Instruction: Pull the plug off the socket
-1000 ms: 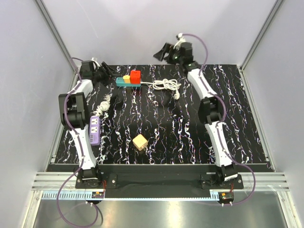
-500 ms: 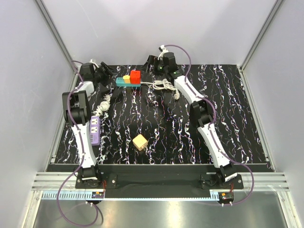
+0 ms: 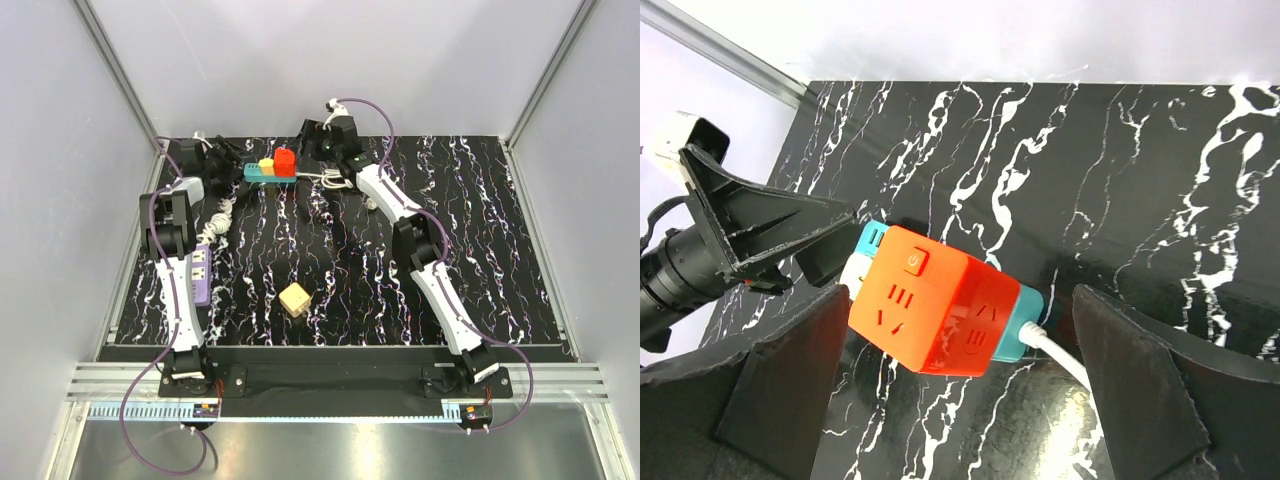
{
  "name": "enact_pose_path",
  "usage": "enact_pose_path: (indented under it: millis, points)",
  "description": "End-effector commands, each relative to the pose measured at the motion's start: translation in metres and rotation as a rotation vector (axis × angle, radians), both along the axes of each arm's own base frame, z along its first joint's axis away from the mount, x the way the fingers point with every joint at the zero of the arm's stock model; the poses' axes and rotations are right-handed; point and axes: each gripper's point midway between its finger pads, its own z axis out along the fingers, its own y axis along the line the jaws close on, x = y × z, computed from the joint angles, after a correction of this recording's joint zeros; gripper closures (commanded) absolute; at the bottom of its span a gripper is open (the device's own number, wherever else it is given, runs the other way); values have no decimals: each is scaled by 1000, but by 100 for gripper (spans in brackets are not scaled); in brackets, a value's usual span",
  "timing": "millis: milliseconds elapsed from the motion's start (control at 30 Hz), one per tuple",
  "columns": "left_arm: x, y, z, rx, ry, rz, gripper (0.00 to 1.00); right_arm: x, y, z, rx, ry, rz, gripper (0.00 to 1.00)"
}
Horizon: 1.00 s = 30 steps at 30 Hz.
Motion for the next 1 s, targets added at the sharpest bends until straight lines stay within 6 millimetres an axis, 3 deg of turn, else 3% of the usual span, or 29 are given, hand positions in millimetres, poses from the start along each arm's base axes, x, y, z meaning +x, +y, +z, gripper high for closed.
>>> enact_pose_path:
  millis: [0, 167, 233, 267, 333, 400, 500, 533, 600, 633, 667, 833, 967]
  points:
    - [6, -9, 25, -3, -92, -1, 18, 11, 2, 27, 24, -99, -33, 0]
    - [-6, -18, 17, -10, -67, -13, 19, 13, -3, 38, -39, -159, -52, 0]
    - [-15, -25, 10, -24, -59, -16, 20, 12, -4, 33, -63, -160, -50, 0]
    - [-19, -27, 17, -29, -73, -14, 20, 11, -3, 34, -64, -163, -40, 0]
    - [-31, -31, 11, -50, -71, -3, 21, 9, -2, 31, -77, -160, -31, 0]
    - [-39, -40, 19, -65, -84, -11, 22, 8, -1, 30, -86, -162, -29, 0]
    - [-58, -61, 16, -65, -75, -43, 23, 5, 1, 28, -105, -157, -21, 0]
    - [-60, -66, 24, -61, -95, -49, 23, 4, 1, 29, -119, -166, -17, 0]
    - [-70, -68, 19, -48, -86, -46, 23, 0, 2, 26, -148, -168, -8, 0]
    - [-71, -67, 27, -35, -100, -35, 24, -2, 3, 30, -152, -174, 2, 0]
    - [-75, -77, 27, -16, -104, -56, 24, -3, 3, 26, -167, -173, 6, 0]
    - [-81, -66, 37, 102, -92, -51, 23, -3, -7, 32, -251, -214, -4, 0]
    - [-85, -68, 41, 157, -89, -80, 25, -5, -3, 43, -264, -256, 37, 0]
